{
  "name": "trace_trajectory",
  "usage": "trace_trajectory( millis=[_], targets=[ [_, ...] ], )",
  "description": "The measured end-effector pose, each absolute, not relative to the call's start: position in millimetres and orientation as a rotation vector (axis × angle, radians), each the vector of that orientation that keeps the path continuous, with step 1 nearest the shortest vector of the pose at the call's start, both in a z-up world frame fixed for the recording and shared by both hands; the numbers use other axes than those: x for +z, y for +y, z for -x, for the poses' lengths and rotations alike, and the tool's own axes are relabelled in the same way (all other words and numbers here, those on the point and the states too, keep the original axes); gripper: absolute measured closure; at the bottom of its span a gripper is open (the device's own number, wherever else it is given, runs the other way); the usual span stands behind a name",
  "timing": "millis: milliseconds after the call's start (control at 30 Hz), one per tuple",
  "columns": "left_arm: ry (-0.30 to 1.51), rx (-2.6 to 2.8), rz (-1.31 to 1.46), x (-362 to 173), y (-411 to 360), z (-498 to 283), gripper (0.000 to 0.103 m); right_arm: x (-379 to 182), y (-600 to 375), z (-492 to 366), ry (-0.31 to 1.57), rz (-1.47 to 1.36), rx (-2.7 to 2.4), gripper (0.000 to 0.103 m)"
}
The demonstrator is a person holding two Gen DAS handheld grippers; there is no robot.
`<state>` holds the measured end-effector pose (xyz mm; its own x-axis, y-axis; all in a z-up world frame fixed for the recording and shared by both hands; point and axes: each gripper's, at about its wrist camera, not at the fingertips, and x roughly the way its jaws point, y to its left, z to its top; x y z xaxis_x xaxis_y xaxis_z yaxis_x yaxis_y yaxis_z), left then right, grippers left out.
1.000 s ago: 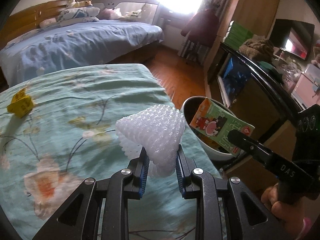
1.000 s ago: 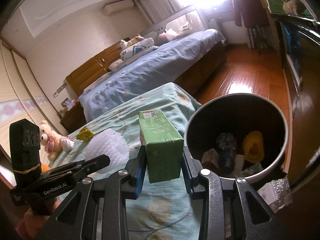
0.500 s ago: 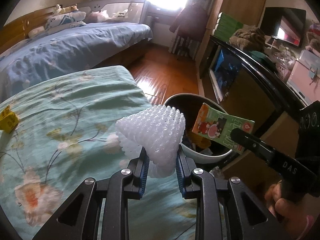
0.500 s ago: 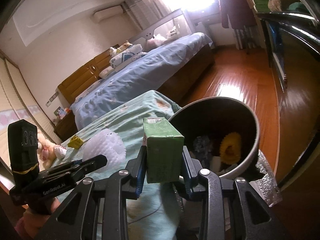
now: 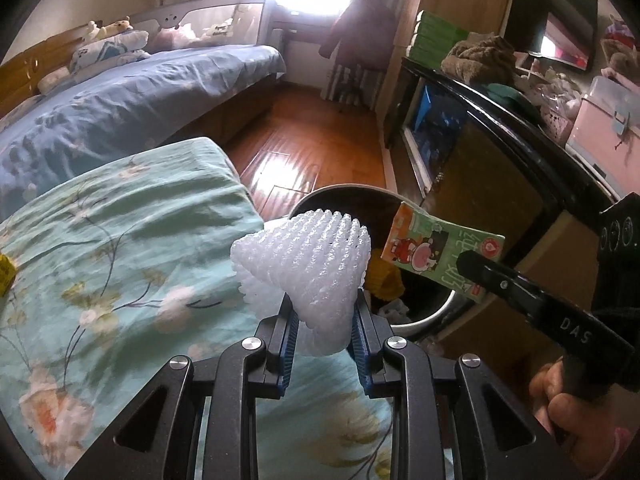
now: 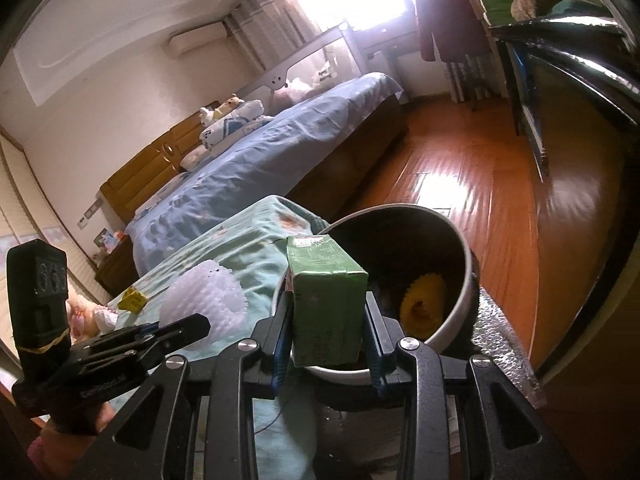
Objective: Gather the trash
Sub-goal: 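Carry the foam net and green juice box in both grippers over the bin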
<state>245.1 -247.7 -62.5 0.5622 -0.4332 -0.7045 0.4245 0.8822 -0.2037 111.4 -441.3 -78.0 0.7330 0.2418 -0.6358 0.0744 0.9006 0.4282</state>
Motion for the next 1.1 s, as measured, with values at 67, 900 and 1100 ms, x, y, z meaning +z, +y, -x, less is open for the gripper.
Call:
trace_trajectory(
  millis=[67,900,1100],
  targets=[
    [0.835,-0.508,0.008,-63,-252,-247,0.079,-79,-445,-111,0.748,-0.451,0.086,0.071],
    [0.873,-0.560,-0.039,-74,-302,-283,0.079,-93,-466,-135,0.768,-0.435,0.012,0.071],
    [0.885,-0.560,-0.049,-77,-310,-291,0.078,-96,-470,-140,0.780,-0.437,0.002,0.071]
  ],
)
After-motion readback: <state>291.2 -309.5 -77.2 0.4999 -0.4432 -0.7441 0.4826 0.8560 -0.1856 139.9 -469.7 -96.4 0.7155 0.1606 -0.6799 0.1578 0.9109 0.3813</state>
